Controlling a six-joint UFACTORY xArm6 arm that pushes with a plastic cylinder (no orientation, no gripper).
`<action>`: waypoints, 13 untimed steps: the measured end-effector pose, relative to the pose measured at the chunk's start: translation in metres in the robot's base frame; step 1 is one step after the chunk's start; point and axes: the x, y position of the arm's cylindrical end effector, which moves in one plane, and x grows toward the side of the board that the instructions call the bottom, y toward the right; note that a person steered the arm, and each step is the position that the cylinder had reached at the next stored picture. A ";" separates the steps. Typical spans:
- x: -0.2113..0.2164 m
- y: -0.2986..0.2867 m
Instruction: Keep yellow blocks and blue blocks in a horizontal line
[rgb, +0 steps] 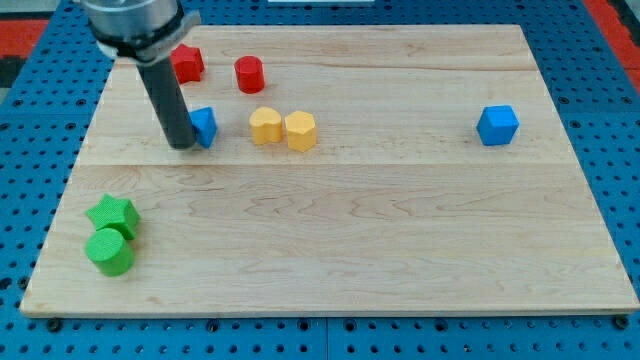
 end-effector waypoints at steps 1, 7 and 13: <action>-0.036 0.038; -0.061 0.226; -0.037 0.291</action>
